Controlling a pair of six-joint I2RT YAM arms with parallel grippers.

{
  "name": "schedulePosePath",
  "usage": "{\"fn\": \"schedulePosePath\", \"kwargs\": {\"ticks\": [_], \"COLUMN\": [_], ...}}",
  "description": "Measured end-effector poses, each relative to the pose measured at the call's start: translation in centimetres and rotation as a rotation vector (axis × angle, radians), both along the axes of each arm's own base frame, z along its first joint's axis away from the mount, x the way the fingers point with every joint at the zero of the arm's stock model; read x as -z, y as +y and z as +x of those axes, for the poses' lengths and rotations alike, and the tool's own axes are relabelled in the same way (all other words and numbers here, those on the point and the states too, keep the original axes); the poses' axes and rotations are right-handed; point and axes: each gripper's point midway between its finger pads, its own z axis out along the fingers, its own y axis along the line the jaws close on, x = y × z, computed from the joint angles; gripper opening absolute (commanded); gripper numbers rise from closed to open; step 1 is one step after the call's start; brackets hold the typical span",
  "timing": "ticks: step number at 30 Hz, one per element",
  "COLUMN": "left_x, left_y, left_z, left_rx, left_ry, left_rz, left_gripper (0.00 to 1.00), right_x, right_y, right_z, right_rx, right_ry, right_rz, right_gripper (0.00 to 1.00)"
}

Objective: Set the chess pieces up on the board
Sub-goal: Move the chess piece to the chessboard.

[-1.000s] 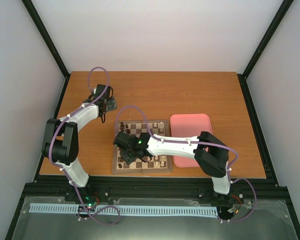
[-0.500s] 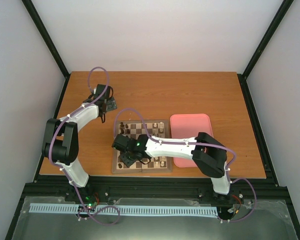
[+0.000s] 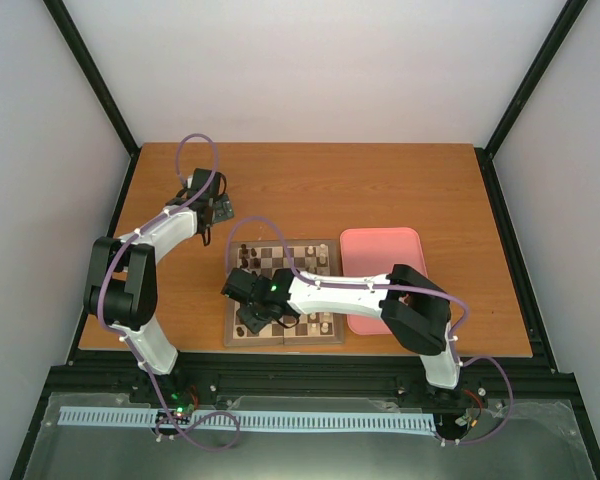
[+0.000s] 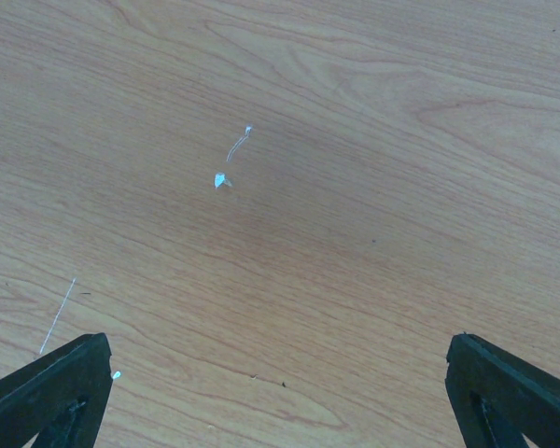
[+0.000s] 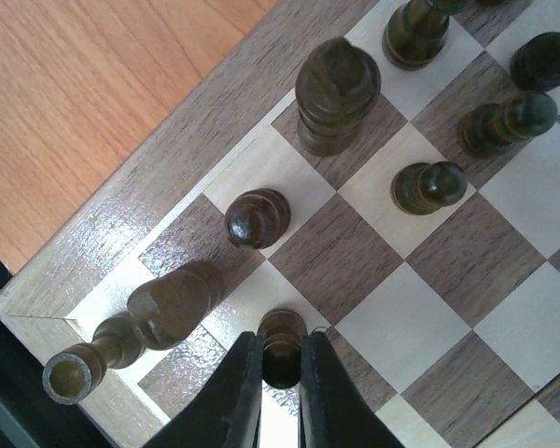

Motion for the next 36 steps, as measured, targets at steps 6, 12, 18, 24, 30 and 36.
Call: {"fn": "schedulePosePath", "kwargs": {"ticks": [6, 12, 18, 24, 30, 36], "left_x": [0.0, 0.0, 0.0, 0.0, 0.0, 0.0], "left_y": [0.0, 0.0, 0.0, 0.0, 0.0, 0.0], "left_z": [0.0, 0.0, 0.0, 0.0, 0.0, 0.0], "left_rx": [0.000, 0.000, 0.000, 0.000, 0.000, 0.000], "left_ry": [0.000, 0.000, 0.000, 0.000, 0.000, 0.000], "left_rz": [0.000, 0.000, 0.000, 0.000, 0.000, 0.000], "left_gripper": [1.00, 1.00, 1.00, 1.00, 1.00, 1.00], "right_x": [-0.3, -0.5, -0.2, 0.2, 0.3, 0.3], "right_y": [0.1, 0.1, 0.2, 0.1, 0.4, 0.4], "right_z": [0.5, 1.4, 2.1, 2.7, 3.1, 3.2], "right_rx": [0.011, 0.031, 0.042, 0.052, 0.058, 0.055], "right_ry": [-0.025, -0.069, -0.080, -0.078, -0.080, -0.076], "right_rz": [-0.002, -0.015, -0.024, -0.030, -0.024, -0.022], "right_gripper": [0.03, 0.03, 0.04, 0.05, 0.05, 0.13]}}
